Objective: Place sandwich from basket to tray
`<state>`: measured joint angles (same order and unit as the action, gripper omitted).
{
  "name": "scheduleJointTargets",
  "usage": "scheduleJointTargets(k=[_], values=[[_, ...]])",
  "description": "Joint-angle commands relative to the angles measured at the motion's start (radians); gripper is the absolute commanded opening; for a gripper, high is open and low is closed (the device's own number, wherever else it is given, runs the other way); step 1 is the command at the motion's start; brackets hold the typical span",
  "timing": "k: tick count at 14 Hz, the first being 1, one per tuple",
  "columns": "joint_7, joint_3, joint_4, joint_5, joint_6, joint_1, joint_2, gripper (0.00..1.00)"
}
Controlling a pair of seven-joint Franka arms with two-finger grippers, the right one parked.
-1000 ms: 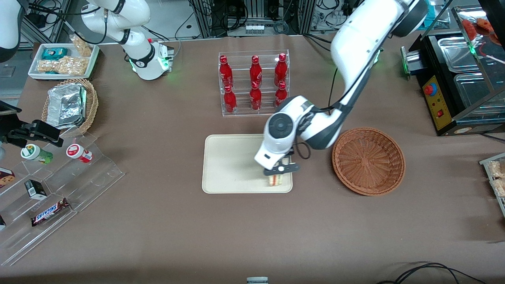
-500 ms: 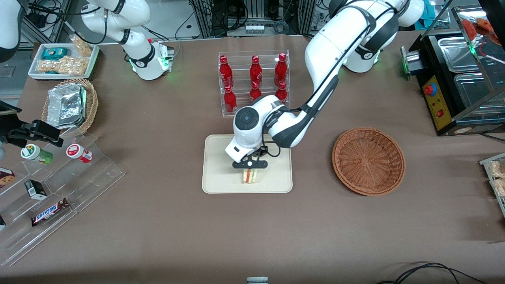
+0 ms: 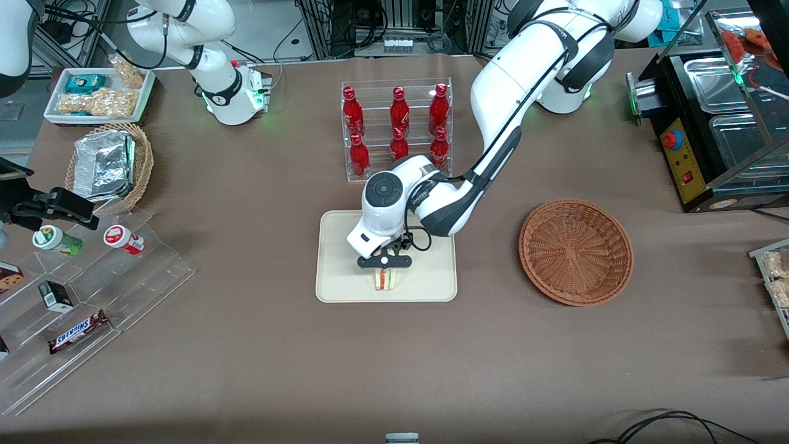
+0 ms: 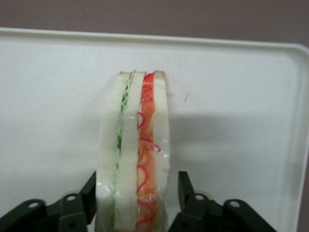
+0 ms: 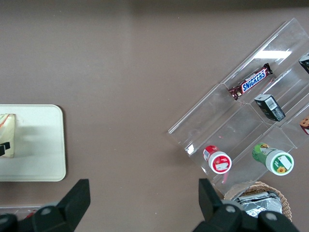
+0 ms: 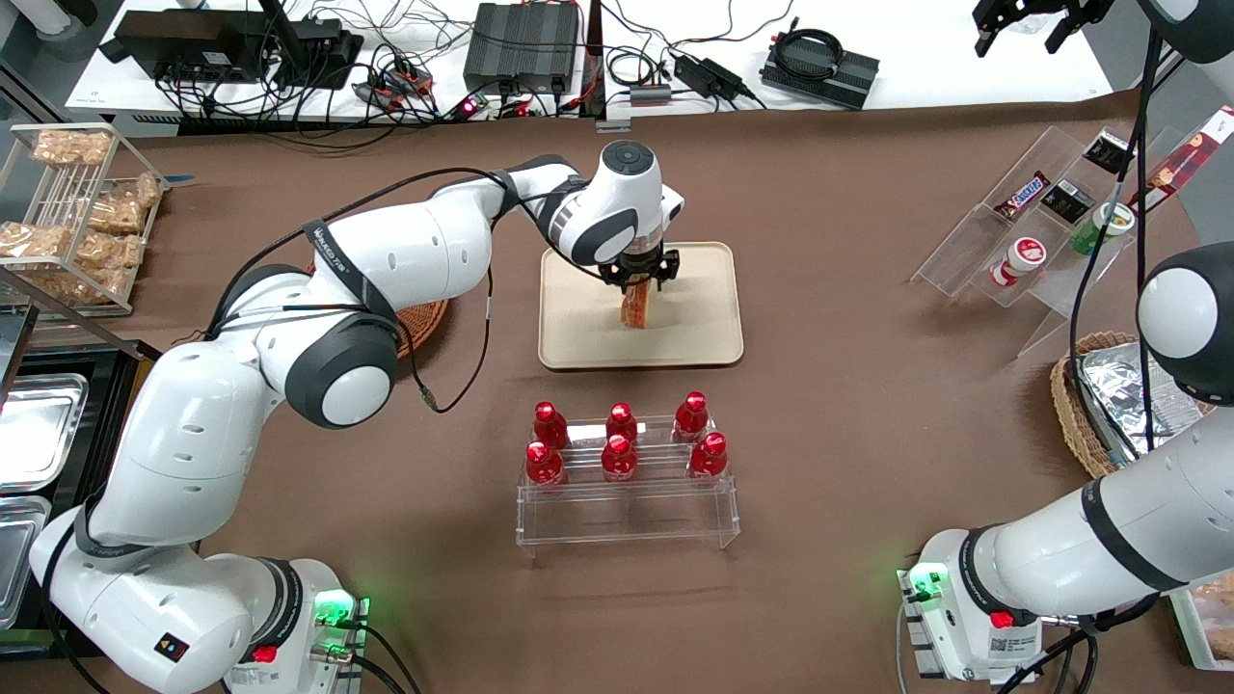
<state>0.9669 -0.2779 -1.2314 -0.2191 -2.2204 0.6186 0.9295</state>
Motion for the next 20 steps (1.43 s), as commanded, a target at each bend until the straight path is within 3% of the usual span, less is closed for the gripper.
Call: scheduleJointTargets(k=[1,7,11,12,14,16,20], values=[[0.122,0.012,0.036,-0.019,-0.01,0.01,0.003,1.0],[0.121,0.045,0.041,-0.002,0.233,-0.054,-0.191,1.0],[0.101,0.04,-0.026,0.072,0.422,-0.14,-0.404,1.0],[0.04,0.04,-0.093,0.087,0.456,-0.192,-0.487,1.0],[-0.159,0.042,-0.173,0.194,0.54,-0.288,-0.617,1.0],[-0.348,0.042,-0.168,0.272,0.693,-0.418,-0.69,1.0],[-0.622,0.048,-0.166,0.262,0.951,-0.639,-0.802,1.0]])
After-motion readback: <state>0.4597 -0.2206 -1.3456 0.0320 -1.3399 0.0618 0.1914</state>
